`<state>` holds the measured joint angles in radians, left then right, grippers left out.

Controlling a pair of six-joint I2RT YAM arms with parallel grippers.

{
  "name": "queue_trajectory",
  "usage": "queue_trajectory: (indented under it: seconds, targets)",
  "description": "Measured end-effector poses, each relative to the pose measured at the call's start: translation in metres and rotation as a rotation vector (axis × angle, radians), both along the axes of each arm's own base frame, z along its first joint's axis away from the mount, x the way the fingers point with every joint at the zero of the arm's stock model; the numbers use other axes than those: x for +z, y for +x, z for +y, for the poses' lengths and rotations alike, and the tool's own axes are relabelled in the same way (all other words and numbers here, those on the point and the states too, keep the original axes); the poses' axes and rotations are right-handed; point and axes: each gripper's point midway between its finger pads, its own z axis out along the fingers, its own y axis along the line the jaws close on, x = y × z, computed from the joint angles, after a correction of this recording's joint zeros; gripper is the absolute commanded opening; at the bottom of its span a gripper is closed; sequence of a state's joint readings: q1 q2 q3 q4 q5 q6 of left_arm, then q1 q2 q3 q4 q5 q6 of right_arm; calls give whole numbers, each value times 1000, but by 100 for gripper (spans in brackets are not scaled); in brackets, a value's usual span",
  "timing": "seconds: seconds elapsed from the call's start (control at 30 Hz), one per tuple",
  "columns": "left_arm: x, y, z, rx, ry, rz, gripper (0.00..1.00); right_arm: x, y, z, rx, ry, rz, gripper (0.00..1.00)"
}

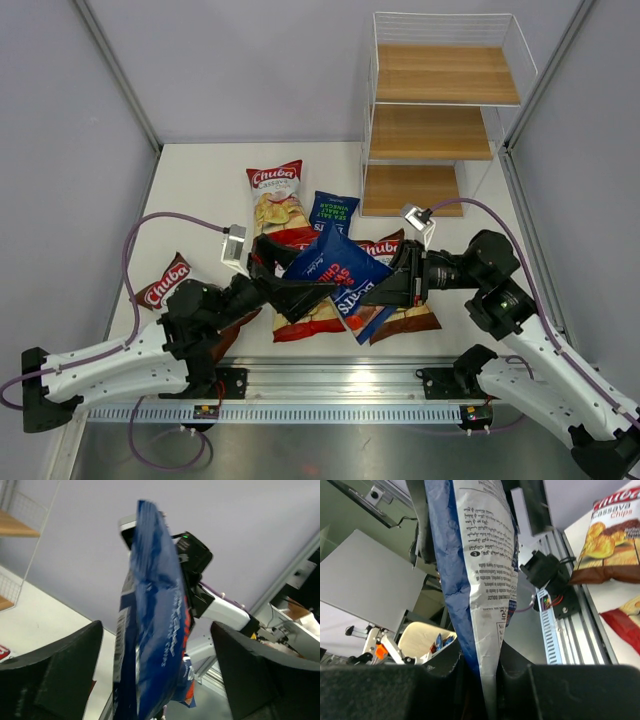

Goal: Place and organize the chips bags onto the shelf

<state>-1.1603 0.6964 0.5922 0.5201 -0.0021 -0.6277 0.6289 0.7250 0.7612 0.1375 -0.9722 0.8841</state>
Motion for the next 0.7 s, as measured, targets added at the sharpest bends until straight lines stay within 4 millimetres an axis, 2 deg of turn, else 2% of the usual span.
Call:
queue_trajectory:
  seconds: [0.03, 0.07, 0.2, 0.27, 0.37, 0.4, 0.43, 0.5, 0.7]
  targets:
    - [2, -3, 0, -14, -7, -15, 76, -2, -1, 0, 9, -14, 14, 11]
    - [4, -6, 1, -26, -13, -28, 59, -3, -2, 0, 14, -25, 22, 11]
    - [7, -12, -1, -53, -17, -58, 28, -5, -5, -2, 27, -50, 35, 14]
    - [6, -13, -2, -59, -14, -60, 22, -4, -8, -3, 37, -54, 29, 17]
    - [6, -13, -2, -66, -15, -52, 12, -5, -11, -5, 38, -68, 15, 34]
    - [6, -14, -2, -67, -16, -48, 7, -5, -12, -6, 34, -72, 8, 47]
    - [6, -13, -1, -66, -18, -42, 7, -4, -12, -7, 25, -73, 1, 50]
    - [9, -13, 3, -60, -36, -20, 6, -3, -11, -10, -12, -69, -24, 55]
    - [17, -7, 15, -28, -130, 57, 4, 16, -6, -20, -148, 32, -78, 58]
